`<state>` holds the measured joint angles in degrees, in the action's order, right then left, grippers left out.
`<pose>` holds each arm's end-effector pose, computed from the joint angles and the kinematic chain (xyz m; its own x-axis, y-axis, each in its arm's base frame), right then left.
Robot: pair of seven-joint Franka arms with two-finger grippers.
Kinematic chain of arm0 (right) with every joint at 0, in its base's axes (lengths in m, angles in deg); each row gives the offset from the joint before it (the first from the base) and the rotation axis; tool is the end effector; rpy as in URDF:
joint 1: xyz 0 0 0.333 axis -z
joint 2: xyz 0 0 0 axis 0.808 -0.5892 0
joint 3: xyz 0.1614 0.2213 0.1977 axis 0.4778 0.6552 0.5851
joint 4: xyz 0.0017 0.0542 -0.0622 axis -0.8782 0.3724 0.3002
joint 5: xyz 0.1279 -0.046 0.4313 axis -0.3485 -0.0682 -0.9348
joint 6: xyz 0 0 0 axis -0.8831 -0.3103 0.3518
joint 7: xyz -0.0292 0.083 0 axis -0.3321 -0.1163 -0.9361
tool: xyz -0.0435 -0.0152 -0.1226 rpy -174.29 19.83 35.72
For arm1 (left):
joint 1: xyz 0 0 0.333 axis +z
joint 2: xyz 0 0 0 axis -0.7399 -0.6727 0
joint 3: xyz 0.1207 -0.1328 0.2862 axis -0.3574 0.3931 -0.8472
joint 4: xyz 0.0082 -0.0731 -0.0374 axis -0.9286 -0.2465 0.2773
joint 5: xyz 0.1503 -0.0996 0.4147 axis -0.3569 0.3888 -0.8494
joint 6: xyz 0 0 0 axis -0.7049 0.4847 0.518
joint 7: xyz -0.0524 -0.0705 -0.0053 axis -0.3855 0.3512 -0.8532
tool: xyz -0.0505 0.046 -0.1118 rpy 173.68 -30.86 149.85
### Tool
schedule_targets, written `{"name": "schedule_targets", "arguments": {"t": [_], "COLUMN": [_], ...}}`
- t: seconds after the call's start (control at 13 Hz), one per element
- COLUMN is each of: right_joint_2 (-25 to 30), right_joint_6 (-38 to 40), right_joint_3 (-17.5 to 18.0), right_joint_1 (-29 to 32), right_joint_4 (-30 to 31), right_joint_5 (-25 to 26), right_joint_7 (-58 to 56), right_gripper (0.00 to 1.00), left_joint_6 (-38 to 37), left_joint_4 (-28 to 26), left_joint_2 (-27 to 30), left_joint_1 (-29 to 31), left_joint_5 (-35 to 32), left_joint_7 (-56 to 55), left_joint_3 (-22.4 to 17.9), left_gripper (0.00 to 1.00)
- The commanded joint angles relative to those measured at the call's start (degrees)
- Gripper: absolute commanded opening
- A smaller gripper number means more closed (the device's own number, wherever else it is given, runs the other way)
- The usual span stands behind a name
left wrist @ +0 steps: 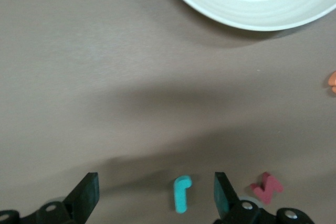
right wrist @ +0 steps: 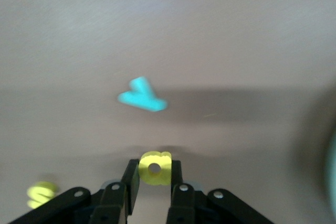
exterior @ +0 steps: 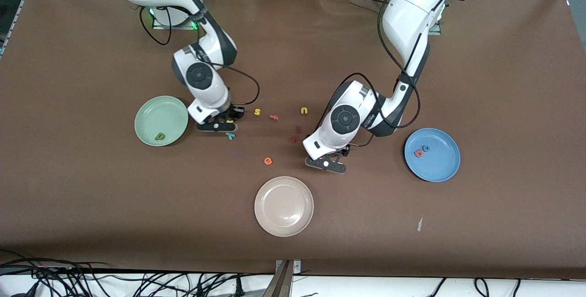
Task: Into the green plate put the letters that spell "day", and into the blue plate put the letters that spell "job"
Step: 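Drop the yellow a on the green plate while the left gripper grasps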
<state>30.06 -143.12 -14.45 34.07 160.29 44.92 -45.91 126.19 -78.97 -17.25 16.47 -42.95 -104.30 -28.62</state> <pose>0.5545 0.2846 0.1638 0.9983 0.0286 -0.0502 0.0299 -0.9992 0.0261 0.6654 -0.4464 0.1528 0.9765 -0.2149 -0.0179 -0.2122 -0.9725 0.0959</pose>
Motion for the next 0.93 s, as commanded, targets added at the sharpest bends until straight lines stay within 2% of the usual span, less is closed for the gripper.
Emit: {"name": "schedule_targets", "arguments": {"t": [0.0,0.23,0.39,0.54,0.69,0.85], "right_joint_2": [5.22,6.54,7.69,7.87,7.87,8.13], "right_joint_6": [5.98,9.59,6.54,3.46,3.45,3.97], "right_joint_3": [0.55,-3.04,-4.02,-4.72,-4.73,-4.55], "right_joint_1": [6.98,8.93,9.02,9.02,9.11,9.02], "right_joint_4": [0.91,2.22,7.21,9.34,8.82,6.99], "right_joint_5": [0.65,0.74,0.74,0.74,0.74,0.65], "right_joint_7": [-11.19,-17.90,-18.35,-18.61,-18.79,-18.27], "right_gripper": [0.23,0.25,0.27,0.31,0.99,0.99], "left_joint_6": [2.14,2.93,2.93,2.84,2.76,2.84], "left_joint_4": [-1.63,-4.44,-5.67,-6.55,-6.65,-6.65], "left_joint_2": [-0.41,0.20,0.56,1.17,1.17,1.09], "left_joint_1": [-2.14,-3.38,-3.81,-3.47,-3.20,-3.20], "left_joint_5": [0.45,0.36,0.09,0.09,0.09,0.09], "left_joint_7": [-0.84,-0.93,-0.93,-0.67,-0.67,-0.67], "left_joint_3": [-0.83,-0.83,-0.92,-0.83,-0.92,-0.92], "left_gripper": [0.89,0.86,0.82,0.73,0.54,0.30]}}
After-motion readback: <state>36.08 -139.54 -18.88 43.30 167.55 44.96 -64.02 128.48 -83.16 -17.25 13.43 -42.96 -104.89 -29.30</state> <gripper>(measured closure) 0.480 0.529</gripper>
